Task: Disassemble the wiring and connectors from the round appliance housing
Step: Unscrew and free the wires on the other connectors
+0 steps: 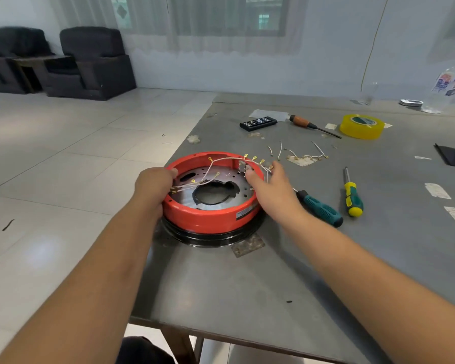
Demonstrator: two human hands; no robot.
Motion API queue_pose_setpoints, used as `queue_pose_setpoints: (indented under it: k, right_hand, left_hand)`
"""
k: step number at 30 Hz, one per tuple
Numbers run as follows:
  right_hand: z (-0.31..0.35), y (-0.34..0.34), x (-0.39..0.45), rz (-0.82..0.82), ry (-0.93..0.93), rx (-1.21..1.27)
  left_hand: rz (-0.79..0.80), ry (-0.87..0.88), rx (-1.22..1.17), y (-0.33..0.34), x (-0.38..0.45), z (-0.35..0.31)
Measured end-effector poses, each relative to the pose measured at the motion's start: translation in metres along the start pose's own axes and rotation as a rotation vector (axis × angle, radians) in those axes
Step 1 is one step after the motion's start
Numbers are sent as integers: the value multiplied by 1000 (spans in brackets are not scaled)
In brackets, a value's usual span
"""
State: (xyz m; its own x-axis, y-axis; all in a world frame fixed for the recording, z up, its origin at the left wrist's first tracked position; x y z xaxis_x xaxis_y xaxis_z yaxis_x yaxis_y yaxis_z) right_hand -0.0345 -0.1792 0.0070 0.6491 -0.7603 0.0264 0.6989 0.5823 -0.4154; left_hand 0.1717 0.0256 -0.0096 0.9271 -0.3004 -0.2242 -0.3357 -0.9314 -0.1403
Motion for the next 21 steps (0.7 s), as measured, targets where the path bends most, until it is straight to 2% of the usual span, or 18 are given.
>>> queue_pose_setpoints:
  k: [5,10,17,21]
  right_hand:
    - [-27,4,-23,-62,161,43]
    - [-28,14,-25,11,201,54]
    - [-10,4,4,-6,171,98]
    - [-11,8,19,-77,154,119]
  left_hand:
    - [-73,14,-100,12,-12,6]
    - [-101,16,-211,19,-18,16]
    - [45,-34,-257,31,-19,29]
    - [51,-57,-317,32,-15,36]
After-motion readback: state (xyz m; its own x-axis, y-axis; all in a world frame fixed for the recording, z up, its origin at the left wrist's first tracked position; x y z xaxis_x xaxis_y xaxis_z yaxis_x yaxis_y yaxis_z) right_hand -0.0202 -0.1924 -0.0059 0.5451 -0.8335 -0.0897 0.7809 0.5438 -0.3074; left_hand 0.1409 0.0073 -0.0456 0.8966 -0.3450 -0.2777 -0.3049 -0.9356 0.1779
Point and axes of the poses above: each hand's wrist, its own x-axis towards the middle knuckle, its own y-axis out of the palm, z = x × y, the point moved 9 cm from there along x, towards the middle knuckle, and after that the axes turned 2 degrees about z, right-handed, at the moved point
